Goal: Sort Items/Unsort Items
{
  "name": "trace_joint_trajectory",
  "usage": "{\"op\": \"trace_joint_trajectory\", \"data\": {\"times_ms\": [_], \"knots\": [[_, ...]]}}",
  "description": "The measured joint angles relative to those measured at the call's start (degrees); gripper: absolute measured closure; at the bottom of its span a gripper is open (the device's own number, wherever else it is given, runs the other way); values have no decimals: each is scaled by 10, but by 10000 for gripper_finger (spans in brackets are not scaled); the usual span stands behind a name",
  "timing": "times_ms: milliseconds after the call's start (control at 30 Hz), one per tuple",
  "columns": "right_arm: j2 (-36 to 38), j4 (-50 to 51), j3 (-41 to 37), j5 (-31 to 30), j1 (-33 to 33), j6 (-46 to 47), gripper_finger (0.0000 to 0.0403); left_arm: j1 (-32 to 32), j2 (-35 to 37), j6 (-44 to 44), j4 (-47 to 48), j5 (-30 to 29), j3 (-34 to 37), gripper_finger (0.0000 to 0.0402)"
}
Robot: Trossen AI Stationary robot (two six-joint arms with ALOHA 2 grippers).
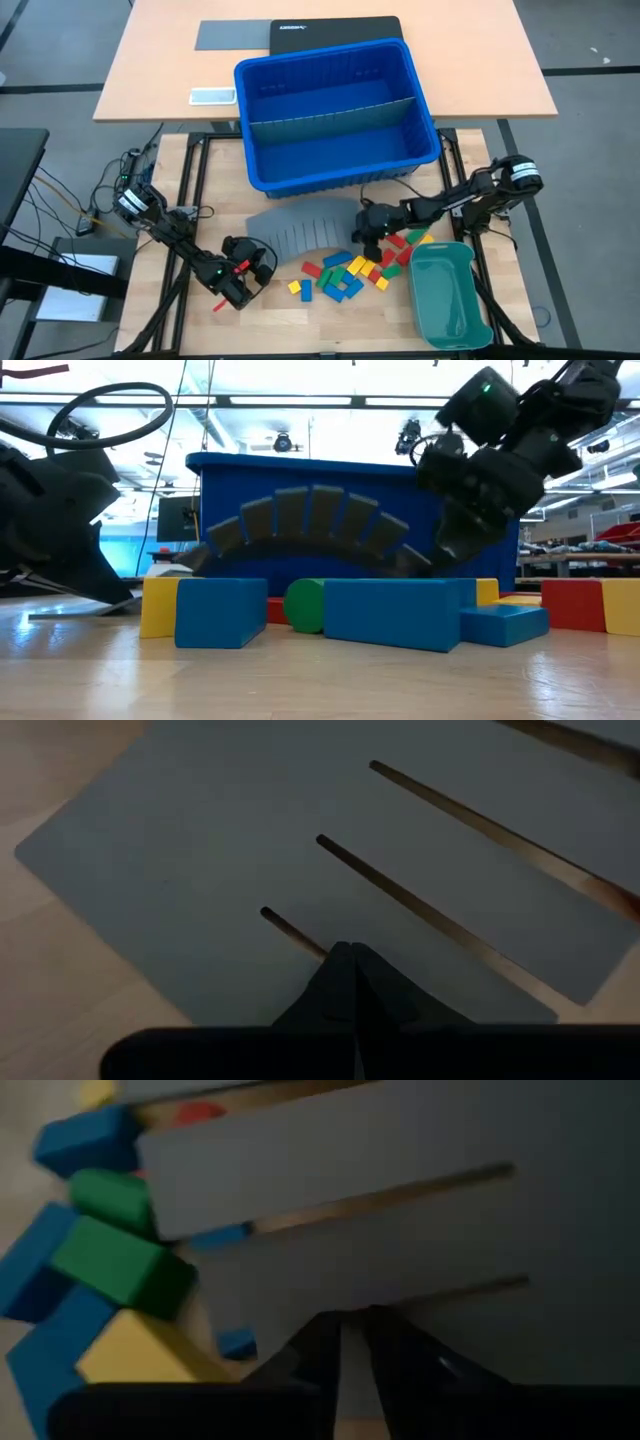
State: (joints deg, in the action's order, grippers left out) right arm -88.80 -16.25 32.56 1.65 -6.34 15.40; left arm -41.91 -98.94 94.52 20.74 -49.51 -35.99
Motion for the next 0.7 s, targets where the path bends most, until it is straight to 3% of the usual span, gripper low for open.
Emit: {"op": "trace_joint_trajectory", "data": {"times_ms": [133,333,700], "knots": [[1,-11,0,-52,-38,-72,298,0,0,0,3,-4,0,401],[1,-15,0,-184,-88,-148,259,0,0,1,5,-4,0,401],[3,-44,1,-417,-167,-215,224,0,0,1,6,-3,0,401]]}}
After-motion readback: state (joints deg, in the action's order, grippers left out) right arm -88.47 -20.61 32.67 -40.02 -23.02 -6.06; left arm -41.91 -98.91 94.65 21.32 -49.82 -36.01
